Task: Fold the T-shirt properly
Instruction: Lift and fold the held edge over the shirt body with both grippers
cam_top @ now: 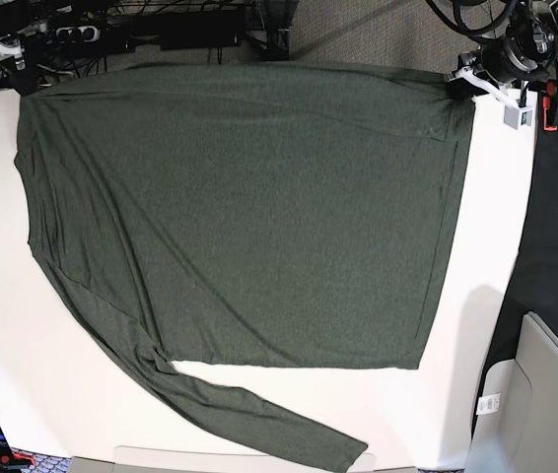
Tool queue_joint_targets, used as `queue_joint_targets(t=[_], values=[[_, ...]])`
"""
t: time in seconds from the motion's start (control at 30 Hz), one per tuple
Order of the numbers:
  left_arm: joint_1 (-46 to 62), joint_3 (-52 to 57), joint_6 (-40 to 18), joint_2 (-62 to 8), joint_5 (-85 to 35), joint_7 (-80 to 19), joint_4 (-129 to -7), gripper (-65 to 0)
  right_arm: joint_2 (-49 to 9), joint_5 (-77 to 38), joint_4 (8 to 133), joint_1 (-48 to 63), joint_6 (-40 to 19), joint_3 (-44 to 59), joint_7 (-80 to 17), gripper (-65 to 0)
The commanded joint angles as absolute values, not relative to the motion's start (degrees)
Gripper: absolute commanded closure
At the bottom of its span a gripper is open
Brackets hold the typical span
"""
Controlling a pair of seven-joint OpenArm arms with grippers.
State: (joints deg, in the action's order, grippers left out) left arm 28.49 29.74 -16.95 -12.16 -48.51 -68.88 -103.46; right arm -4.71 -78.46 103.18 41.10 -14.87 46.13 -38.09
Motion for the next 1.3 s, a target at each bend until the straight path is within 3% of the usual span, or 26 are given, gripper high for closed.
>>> queue_joint_targets(t=[0.0, 0.27, 0.7, 1.1, 1.27], values=[[29.41, 31.16, -16.84, -12.79, -47.78, -69.67, -105.01, -0.1, -5.32, -80.04, 104.92, 42.15, -16.48, 47.16, -36.97, -0.2], [28.97, 31.87, -16.84, -12.79, -47.87, -69.58, -109.67, -0.1, -5.41, -79.78, 106.86, 40.57, -19.12, 49.36, -36.97, -0.2], [14.73, 31.25, -16.84, -12.62, -47.78, -74.07, -109.93, -0.1, -6.37, -68.97, 104.66, 28.18, -19.21, 49.10, -36.62, -0.2], [5.76, 31.16, -16.57, -12.35, -47.52, -75.74, -100.09, -0.6, -6.29, -62.02, 97.10, 17.98, -18.95, 46.20, -36.44, -0.7], [5.49, 31.16, -16.31, -12.35, -47.52, -75.30, -98.24, -6.5, -6.29, -61.85, 97.19, 17.89, -18.95, 46.29, -36.44, -1.2]])
